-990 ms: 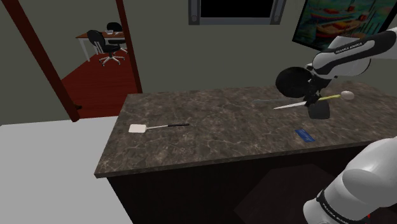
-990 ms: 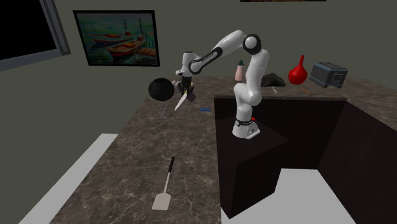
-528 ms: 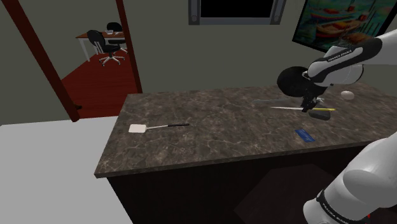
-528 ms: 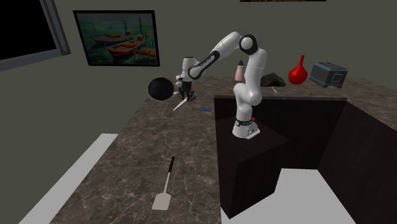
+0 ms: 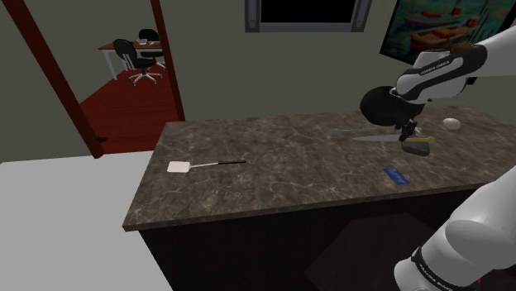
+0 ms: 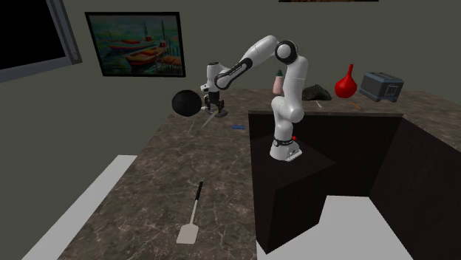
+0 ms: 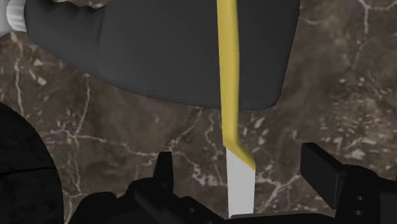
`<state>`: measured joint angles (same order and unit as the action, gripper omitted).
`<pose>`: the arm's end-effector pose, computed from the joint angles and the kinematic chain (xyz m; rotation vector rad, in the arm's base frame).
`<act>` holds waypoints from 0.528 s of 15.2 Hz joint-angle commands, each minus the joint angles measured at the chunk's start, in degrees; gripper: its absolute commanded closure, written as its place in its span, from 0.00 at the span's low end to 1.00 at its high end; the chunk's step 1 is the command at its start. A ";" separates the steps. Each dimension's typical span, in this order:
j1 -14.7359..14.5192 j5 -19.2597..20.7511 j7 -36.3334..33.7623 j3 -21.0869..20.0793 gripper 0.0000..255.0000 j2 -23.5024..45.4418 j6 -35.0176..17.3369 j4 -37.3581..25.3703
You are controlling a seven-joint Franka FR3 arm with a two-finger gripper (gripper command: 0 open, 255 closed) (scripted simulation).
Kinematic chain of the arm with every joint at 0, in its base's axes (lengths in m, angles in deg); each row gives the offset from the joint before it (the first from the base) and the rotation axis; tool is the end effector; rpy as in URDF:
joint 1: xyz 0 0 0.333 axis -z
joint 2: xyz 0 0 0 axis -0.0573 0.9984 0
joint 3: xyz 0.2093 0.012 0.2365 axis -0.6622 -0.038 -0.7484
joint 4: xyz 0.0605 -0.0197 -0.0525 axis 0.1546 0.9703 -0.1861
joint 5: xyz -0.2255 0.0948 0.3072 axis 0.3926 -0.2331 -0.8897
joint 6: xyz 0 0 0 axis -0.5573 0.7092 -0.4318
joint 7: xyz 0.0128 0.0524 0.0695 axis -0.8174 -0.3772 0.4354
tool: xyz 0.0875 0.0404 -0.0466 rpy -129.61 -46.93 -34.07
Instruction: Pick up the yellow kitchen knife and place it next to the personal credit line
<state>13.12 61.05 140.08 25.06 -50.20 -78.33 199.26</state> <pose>0.3035 -0.3913 0.3867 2.9207 0.8771 -0.0885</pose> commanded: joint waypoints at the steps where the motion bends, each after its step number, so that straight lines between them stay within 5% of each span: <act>1: 0.04 4.45 -1.77 -1.77 0.00 3.02 9.87 -6.29; 8: 0.46 3.34 -0.72 -0.45 0.00 6.20 3.99 -3.38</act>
<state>13.49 64.66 139.15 24.41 -44.69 -73.27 195.43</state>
